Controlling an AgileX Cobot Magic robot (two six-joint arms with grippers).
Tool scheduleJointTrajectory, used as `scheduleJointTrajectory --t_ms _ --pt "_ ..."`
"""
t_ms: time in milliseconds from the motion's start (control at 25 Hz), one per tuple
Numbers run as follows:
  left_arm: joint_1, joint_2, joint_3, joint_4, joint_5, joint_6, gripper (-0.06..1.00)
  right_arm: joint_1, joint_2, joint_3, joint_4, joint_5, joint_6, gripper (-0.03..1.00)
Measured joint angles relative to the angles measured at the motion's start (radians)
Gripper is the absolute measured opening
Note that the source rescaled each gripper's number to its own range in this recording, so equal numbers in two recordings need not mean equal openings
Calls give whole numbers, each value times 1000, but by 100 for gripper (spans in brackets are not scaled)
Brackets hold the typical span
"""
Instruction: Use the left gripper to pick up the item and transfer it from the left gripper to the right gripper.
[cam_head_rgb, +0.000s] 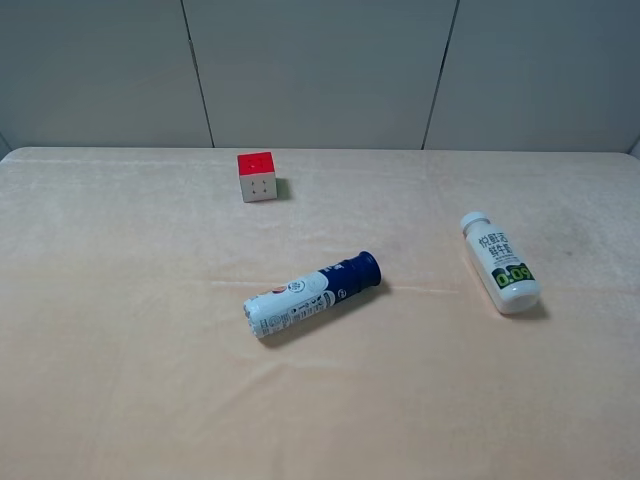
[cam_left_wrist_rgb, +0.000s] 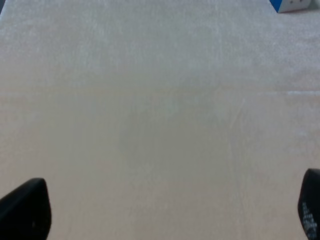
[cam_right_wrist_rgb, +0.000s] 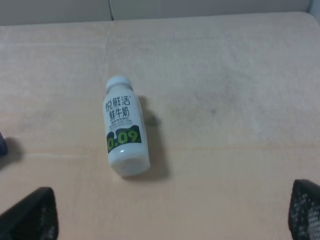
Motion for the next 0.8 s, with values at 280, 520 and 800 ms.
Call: scheduleJointTrajectory --t_ms 280,520,800 --pt "0 0 0 1 0 0 98 0 -1 0 3 0 0 100" --pt "0 0 0 2 0 0 98 0 -1 0 3 0 0 100" --pt "0 0 0 2 0 0 98 0 -1 0 3 0 0 100"
